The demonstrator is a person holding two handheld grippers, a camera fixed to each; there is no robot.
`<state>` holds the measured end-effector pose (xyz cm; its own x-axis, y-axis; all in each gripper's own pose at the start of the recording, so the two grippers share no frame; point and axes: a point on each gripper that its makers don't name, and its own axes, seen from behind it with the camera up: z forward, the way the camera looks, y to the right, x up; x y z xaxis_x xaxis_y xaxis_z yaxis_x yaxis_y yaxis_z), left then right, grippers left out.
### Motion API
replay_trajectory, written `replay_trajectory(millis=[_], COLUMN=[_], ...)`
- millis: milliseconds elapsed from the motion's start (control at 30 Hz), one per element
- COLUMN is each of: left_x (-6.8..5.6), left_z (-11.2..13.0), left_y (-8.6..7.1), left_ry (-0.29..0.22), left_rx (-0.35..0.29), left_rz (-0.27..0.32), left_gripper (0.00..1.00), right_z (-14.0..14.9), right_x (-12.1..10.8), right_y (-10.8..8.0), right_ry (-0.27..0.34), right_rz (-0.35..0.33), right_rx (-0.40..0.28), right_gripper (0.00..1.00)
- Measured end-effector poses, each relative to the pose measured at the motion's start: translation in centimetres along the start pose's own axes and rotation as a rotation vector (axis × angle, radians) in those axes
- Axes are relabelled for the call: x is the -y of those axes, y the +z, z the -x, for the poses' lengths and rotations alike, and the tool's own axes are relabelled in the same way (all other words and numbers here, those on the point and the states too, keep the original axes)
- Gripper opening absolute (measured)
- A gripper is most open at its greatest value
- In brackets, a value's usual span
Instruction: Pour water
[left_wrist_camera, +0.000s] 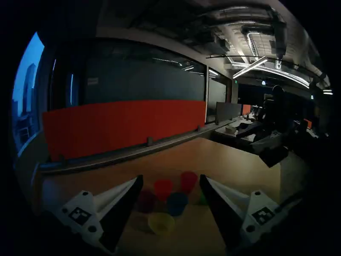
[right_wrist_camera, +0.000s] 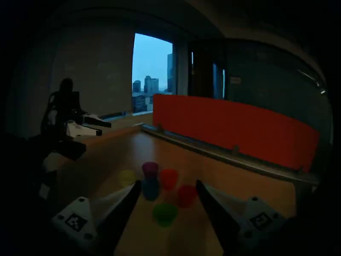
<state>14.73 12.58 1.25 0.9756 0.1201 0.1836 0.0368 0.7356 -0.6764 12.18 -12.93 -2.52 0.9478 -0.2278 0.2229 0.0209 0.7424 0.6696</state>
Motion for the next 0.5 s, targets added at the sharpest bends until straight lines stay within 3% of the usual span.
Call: replay_trajectory(millis=[500], left_x=[-0.7], left_z=[2.7], left_y=[2.1], left_ry=[0.077], left_rx=[0.094], left_rz=[0.049], left_gripper=[0.98], right_z=[2.6], right_x=[0.7], right_y=[1.3], right_ry=[-0.034], right_rz=[-0.046], right_rx=[0.095], right_gripper=[0.99])
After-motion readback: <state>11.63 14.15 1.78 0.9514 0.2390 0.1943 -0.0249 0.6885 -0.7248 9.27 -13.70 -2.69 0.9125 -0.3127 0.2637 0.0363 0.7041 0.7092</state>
